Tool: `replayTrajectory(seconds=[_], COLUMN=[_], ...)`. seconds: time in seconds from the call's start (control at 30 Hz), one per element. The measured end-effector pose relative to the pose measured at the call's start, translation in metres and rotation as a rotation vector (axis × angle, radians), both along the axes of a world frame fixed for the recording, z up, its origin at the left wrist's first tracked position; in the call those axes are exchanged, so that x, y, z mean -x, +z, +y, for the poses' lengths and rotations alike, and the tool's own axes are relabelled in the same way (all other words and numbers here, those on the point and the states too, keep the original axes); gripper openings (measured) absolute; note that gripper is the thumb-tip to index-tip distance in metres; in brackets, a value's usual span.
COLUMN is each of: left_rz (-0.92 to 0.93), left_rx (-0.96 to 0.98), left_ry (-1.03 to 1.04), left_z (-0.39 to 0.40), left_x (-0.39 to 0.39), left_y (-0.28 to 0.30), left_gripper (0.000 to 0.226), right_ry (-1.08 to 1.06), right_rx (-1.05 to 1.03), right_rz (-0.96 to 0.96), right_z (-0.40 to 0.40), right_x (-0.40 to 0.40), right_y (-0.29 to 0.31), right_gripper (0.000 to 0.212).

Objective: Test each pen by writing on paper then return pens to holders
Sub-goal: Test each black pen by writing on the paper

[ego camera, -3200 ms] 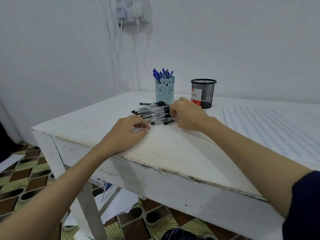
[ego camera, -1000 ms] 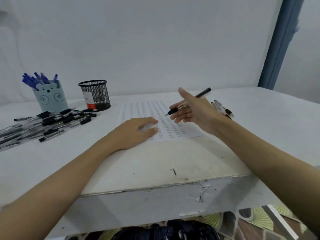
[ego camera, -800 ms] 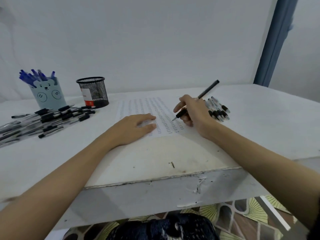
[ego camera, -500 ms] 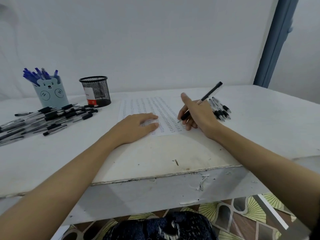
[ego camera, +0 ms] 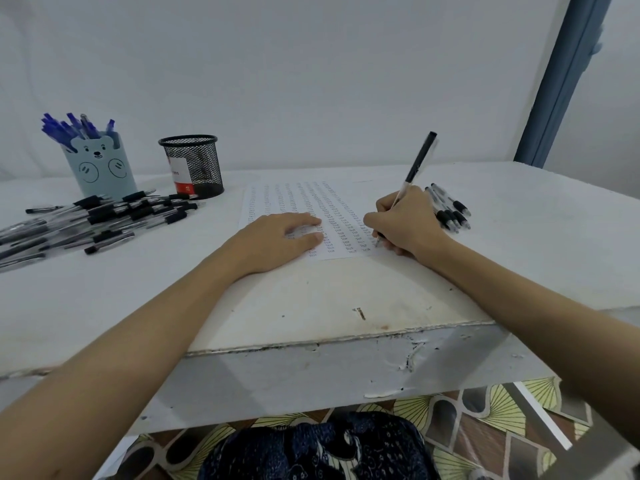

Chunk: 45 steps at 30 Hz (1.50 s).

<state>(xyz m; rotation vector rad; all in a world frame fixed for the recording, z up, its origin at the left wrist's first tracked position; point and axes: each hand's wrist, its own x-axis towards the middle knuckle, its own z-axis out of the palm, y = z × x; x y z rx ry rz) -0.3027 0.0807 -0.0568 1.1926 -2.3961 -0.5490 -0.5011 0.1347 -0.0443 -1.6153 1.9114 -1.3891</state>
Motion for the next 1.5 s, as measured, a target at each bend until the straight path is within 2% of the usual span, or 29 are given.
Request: replayTrajectory(seconds=[0.4,0.57,0.97,1.43,1.5], left_rz=[0.007,-0.003,0.008,0.009,0.008], left_rx=[-0.001,0.007,0.004,0.006,0.004], left_ry=[-0.001,-0.003,-0.003,-0.004,-0.003], left_z=[-0.0006,-0.0014,-0.0027,-0.0046,-0.0049], left_x=[-0.0001,0.0004,0.0002,0.0002,0.0006], left_y=[0.0001,-0.0005,-0.0012,-0.002,-0.0019], left_gripper=[0.04,0.041,0.041,0.038,0.038], right_ry=[0.01,-0.01,-0.016,-0.054,-0.053], right_rx=[0.018,0.01,0.011,0.019,0.017], right_rz=[-0.054,0.027,0.032,0.001,-0.07], right_z=[-0.0015,-0.0015,-0.0014,-0.0023,-0.001], right_x=[0.0029,0.001,0.0007,0.001,0.0013], right_y=[-0.0008,-0.0002,-0.0004,-0.0006,0.0009], right_gripper=[0.042,0.035,0.037,0.04,0.038])
